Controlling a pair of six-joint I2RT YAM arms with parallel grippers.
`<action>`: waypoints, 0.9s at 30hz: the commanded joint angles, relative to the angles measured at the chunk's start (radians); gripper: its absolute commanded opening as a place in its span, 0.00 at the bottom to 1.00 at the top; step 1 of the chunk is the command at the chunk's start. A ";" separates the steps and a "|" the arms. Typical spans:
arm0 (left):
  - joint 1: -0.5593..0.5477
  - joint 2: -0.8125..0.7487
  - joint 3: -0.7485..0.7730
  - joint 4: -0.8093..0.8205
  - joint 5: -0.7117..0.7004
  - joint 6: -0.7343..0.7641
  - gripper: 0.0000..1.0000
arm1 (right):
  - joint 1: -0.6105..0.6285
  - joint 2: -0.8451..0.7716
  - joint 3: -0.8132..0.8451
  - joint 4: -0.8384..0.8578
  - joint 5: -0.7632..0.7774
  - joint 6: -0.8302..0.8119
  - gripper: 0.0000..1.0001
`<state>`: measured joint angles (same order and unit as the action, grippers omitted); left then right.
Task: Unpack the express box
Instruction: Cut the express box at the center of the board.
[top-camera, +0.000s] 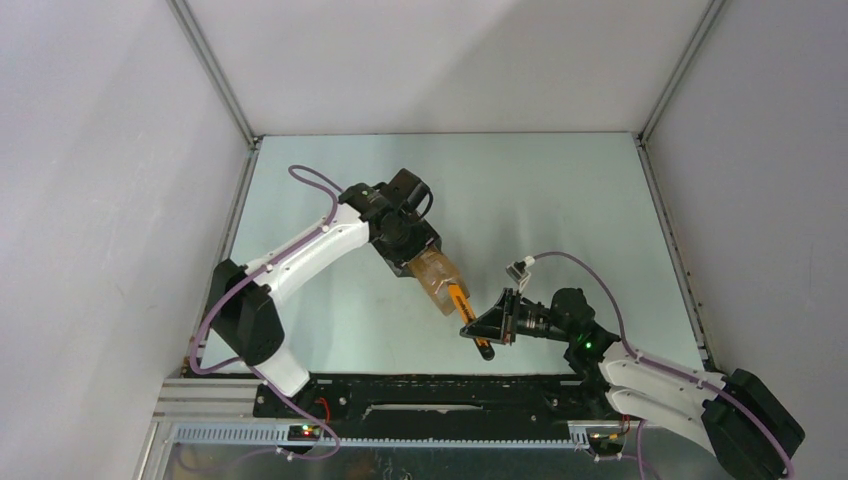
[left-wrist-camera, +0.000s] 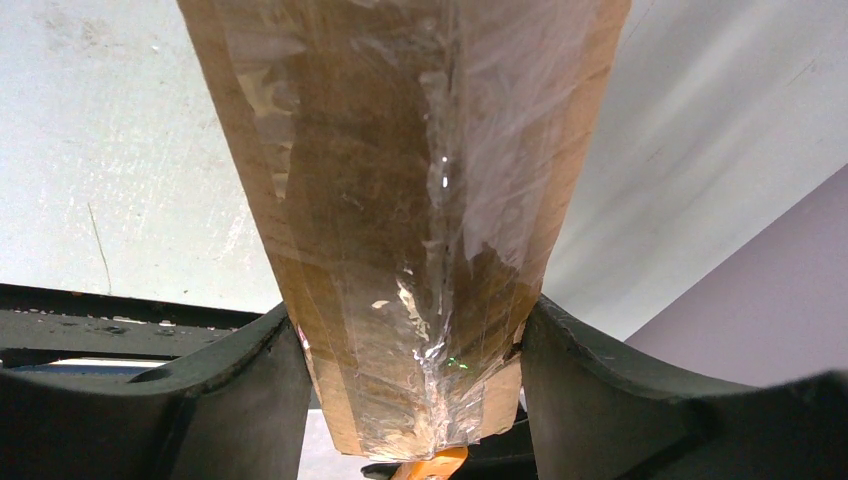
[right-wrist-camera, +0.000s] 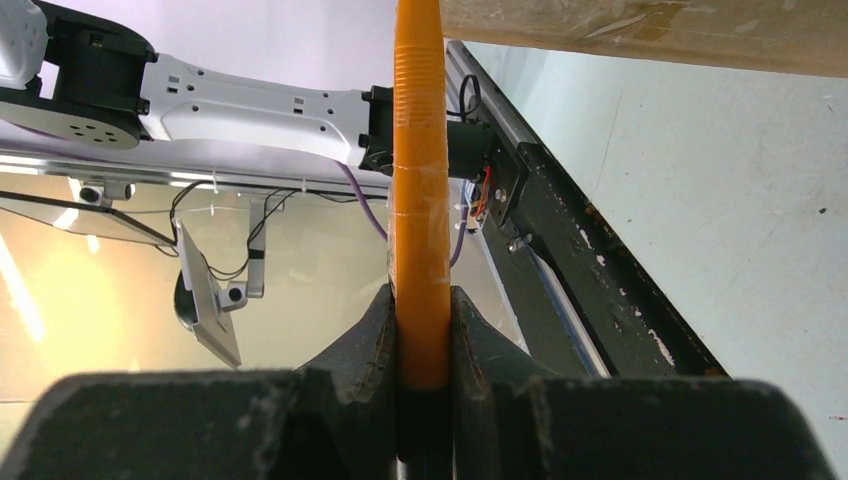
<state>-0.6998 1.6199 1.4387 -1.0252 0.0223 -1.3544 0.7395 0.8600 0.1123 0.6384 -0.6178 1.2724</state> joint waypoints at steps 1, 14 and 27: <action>0.000 0.005 -0.031 0.060 0.033 -0.022 0.49 | 0.008 0.023 0.016 0.013 -0.017 -0.011 0.00; 0.006 0.022 0.008 0.045 0.014 0.004 0.48 | 0.065 0.102 0.073 0.038 -0.111 -0.037 0.00; -0.006 0.085 0.138 -0.064 -0.046 0.155 0.47 | 0.038 0.189 0.112 0.050 -0.185 -0.037 0.00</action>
<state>-0.6979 1.6985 1.5475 -1.1107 0.0158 -1.2129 0.7773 1.0187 0.1818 0.6846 -0.6956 1.2411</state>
